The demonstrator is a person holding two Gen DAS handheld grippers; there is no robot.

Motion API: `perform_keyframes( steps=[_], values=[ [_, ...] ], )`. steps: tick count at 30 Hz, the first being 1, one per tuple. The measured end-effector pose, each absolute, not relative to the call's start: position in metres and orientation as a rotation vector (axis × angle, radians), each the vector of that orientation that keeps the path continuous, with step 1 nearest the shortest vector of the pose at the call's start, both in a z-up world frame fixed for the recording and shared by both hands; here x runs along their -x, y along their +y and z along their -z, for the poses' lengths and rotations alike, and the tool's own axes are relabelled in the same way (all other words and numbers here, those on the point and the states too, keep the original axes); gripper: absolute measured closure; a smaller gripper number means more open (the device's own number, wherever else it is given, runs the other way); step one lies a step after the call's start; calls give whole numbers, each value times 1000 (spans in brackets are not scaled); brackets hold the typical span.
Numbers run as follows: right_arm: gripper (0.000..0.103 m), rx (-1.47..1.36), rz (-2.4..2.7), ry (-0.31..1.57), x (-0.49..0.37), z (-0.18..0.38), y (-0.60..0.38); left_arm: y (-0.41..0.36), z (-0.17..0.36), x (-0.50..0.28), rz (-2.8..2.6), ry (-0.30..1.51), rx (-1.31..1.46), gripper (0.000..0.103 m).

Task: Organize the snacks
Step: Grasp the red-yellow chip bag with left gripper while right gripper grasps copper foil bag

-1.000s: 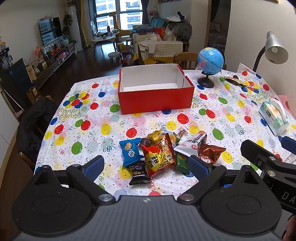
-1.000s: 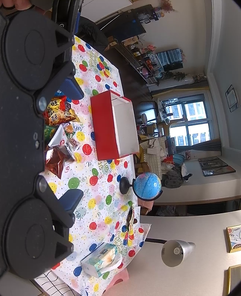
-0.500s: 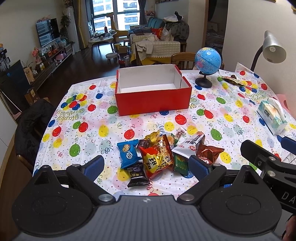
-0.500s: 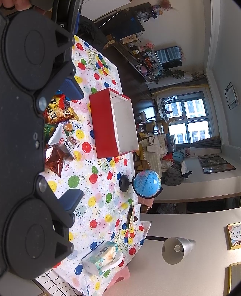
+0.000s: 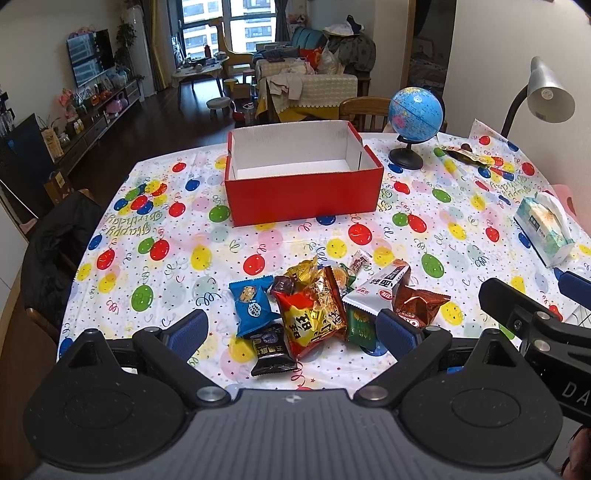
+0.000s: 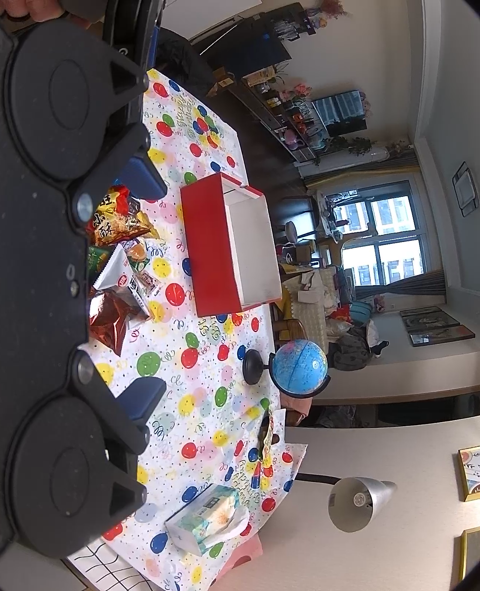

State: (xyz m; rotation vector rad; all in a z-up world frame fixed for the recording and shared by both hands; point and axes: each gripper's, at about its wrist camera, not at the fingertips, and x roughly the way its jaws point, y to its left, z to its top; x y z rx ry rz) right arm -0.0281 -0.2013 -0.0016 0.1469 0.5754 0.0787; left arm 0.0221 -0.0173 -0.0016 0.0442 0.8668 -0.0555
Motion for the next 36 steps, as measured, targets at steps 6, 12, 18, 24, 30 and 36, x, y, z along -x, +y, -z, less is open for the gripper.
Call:
perform_keyframes(
  steps=[6, 12, 18, 24, 30, 36],
  values=[
    [4, -159, -8, 608, 10, 24, -201, -1, 17, -38, 12, 892, 10, 5],
    [7, -155, 86, 652, -1, 48, -213, 18, 34, -53, -43, 917, 38, 5],
    [18, -136, 133, 719, -15, 79, -219, 27, 55, -68, -31, 933, 62, 5],
    [19, -150, 89, 786, -32, 108, -218, 11, 85, -87, 42, 958, 23, 5],
    [20, -154, 75, 829, -50, 130, -215, -5, 113, -107, 131, 998, -32, 5],
    [20, -175, 56, 882, -67, 148, -210, -23, 123, -119, 271, 983, -152, 5]
  ],
)
